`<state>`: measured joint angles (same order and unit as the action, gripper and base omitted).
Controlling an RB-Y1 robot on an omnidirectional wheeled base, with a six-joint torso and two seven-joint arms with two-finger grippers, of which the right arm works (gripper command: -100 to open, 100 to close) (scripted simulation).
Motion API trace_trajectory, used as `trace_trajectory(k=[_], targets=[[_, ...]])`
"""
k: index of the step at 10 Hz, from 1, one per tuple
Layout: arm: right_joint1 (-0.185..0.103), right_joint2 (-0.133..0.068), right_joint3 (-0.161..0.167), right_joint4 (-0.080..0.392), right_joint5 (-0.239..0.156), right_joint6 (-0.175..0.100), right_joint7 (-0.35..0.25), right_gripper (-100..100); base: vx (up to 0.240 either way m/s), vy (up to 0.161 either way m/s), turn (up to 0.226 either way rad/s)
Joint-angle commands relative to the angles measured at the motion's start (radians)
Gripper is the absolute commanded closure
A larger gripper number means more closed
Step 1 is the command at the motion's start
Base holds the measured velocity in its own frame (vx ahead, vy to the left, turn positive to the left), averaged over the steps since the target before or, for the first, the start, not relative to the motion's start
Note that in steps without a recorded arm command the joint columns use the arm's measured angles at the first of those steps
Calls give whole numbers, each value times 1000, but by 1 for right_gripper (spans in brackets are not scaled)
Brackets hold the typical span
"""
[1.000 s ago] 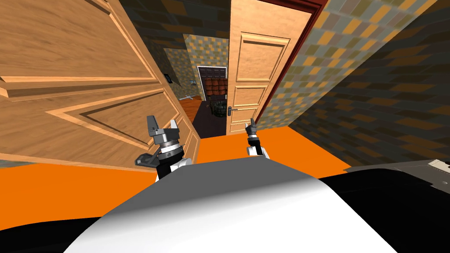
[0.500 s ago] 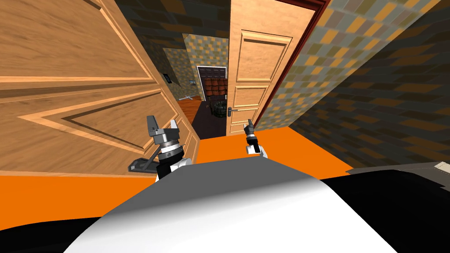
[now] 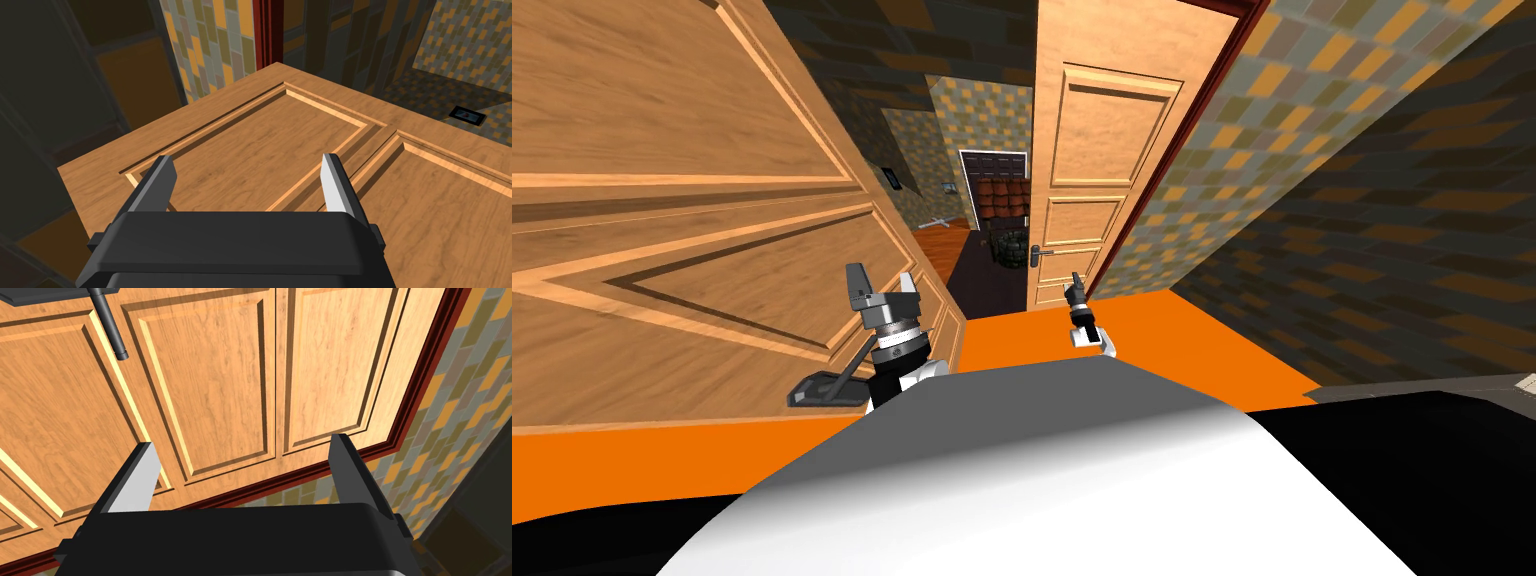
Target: Pull the door open
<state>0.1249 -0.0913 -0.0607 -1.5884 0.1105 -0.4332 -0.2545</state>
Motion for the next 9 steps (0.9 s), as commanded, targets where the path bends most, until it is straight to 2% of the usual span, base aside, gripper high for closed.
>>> trace_trajectory(k=[1,2,4,5,7,8,9], targets=[[-37,-6,-3,50,13,-4,-10,-100,78,-1,-8],[-37,-6,-3,61,13,-4,-10,-100,56,-4,0],[-86,-17,-9,125,30,-9,-25,-100,71,0,-7],[-86,-17,-9,141,30,-9,-25,-100,55,-9,-1],[-135,-27,-15,204,46,-15,-40,-100,67,-5,-5],[-135,-27,-15,221,46,-15,-40,-100,65,-4,-2],[-159,-32,-17,255,54,-17,-48,-100,55,-9,-6]])
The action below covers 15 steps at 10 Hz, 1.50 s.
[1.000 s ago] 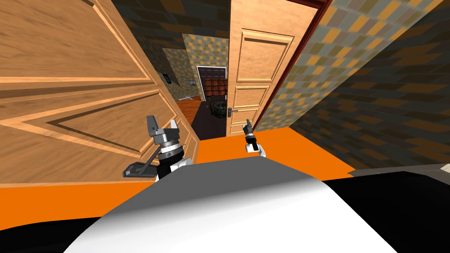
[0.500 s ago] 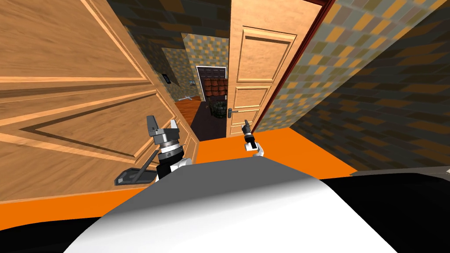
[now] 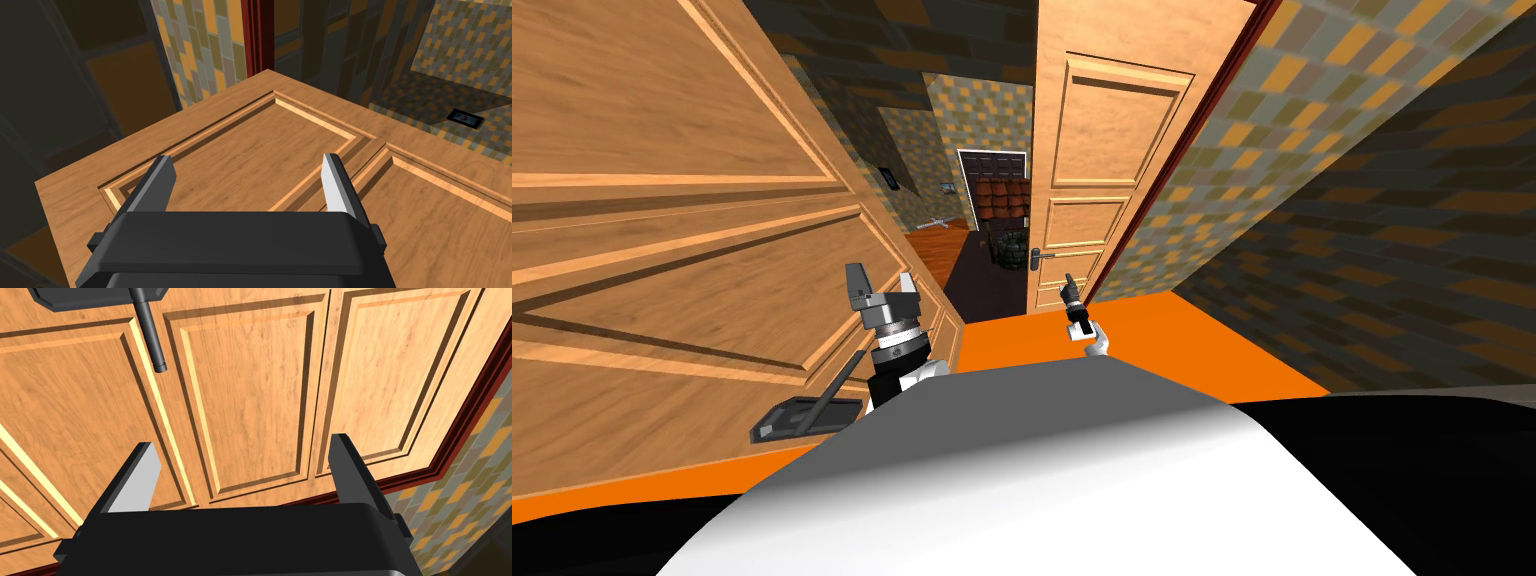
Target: Pull the door open
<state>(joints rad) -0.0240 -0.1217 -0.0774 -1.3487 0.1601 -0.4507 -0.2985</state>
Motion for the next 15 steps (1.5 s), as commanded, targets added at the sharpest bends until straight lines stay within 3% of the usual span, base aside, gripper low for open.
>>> trace_trajectory(k=[1,4,5,7,8,11,12,15], targets=[[-34,-6,-3,50,13,-2,-11,-100,70,4,-5],[-81,-16,-9,126,28,-7,-26,-100,81,-3,-5],[-81,-16,-9,136,28,-7,-26,-100,42,-7,0],[-127,-25,-14,200,44,-12,-39,-100,55,-6,-6],[-127,-25,-14,210,44,-12,-39,-100,57,1,-1],[-192,-37,-21,312,65,-20,-59,-100,85,-6,-6],[-192,-37,-21,315,65,-20,-59,-100,63,1,2],[-251,-47,-28,412,85,-26,-77,-100,79,7,-7]])
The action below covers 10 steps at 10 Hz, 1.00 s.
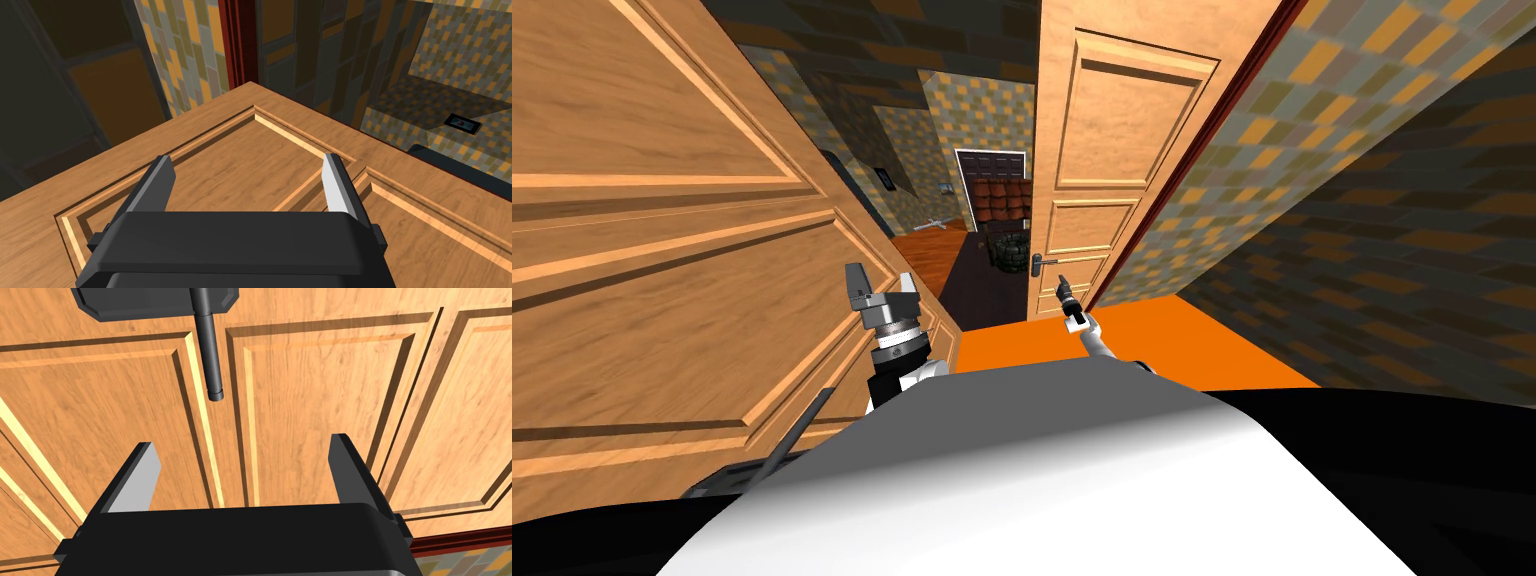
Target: Pull the door open
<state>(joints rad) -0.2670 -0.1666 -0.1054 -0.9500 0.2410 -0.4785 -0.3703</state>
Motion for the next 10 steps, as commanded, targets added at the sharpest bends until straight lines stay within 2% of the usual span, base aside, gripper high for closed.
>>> trace_trajectory(k=[1,9,10], targets=[[-25,-6,-2,41,10,0,-11,-100,98,-10,-3],[-144,-26,-15,233,50,-13,-47,-100,92,-1,-4],[-150,-27,-16,243,52,-14,-49,-100,103,-4,-2]])
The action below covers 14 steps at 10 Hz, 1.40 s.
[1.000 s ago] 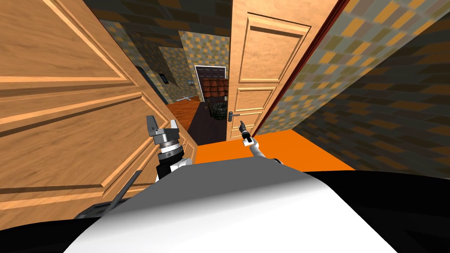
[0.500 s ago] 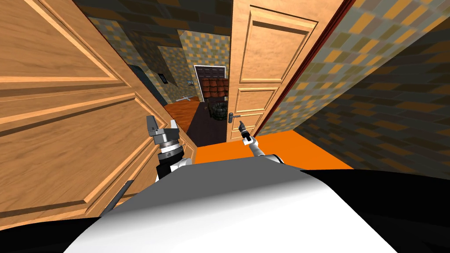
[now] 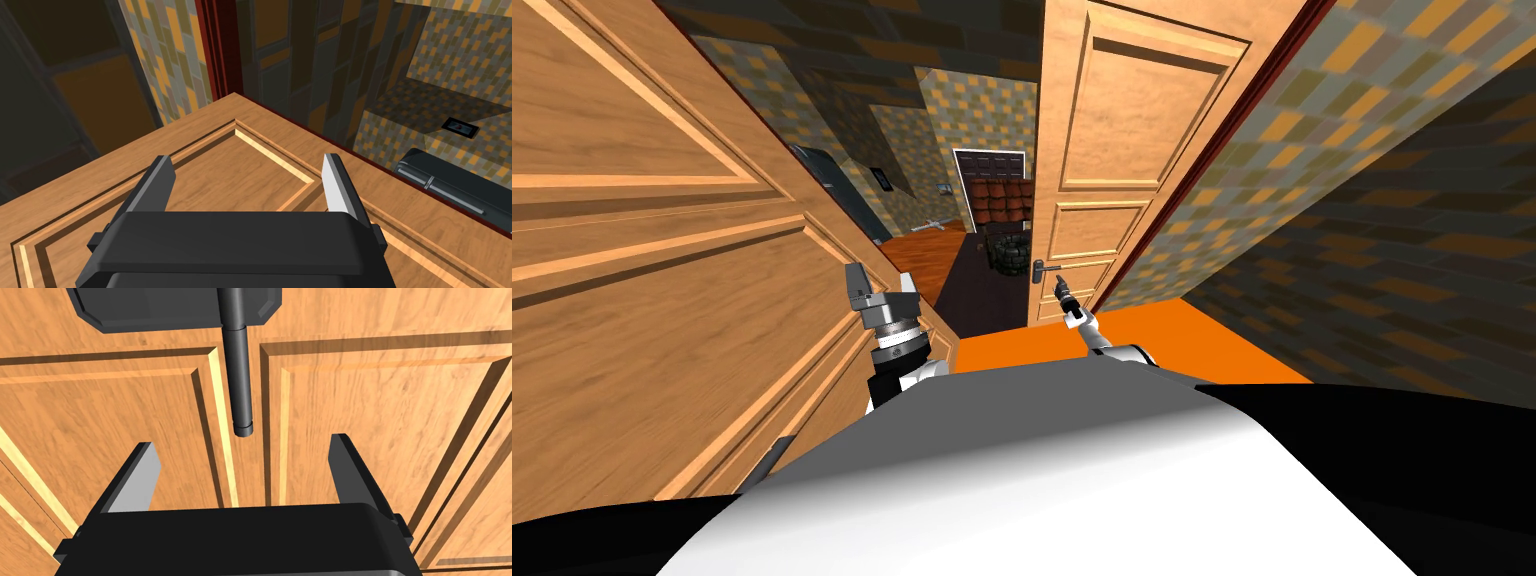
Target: Pull the door open
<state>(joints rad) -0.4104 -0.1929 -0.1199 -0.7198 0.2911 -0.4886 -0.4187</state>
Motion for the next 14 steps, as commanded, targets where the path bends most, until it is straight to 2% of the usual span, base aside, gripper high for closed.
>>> trace_trajectory(k=[1,2,3,4,5,7,9,10,11,12,13,14], targets=[[-16,-2,-3,28,5,-5,-4,-100,84,-7,0],[-10,-1,-2,20,3,-4,-2,-100,37,-2,2],[-2,-31,-12,33,-5,-17,-18,-100,121,32,198],[1,-43,-15,37,-8,-22,-24,-100,184,41,128],[1,-43,-15,37,-8,-22,-24,-100,127,48,3],[17,-94,-31,56,-22,-43,-51,-100,134,84,160],[25,-121,-39,66,-29,-54,-65,-100,152,66,125],[33,-146,-46,75,-35,-64,-78,-100,154,55,155],[33,-146,-46,75,-35,-64,-78,-100,111,40,53],[42,-174,-55,86,-43,-75,-93,-100,135,37,176],[44,-184,-58,89,-45,-79,-98,-100,172,17,124],[42,-168,-60,94,-44,-83,-82,-100,73,2,11]])
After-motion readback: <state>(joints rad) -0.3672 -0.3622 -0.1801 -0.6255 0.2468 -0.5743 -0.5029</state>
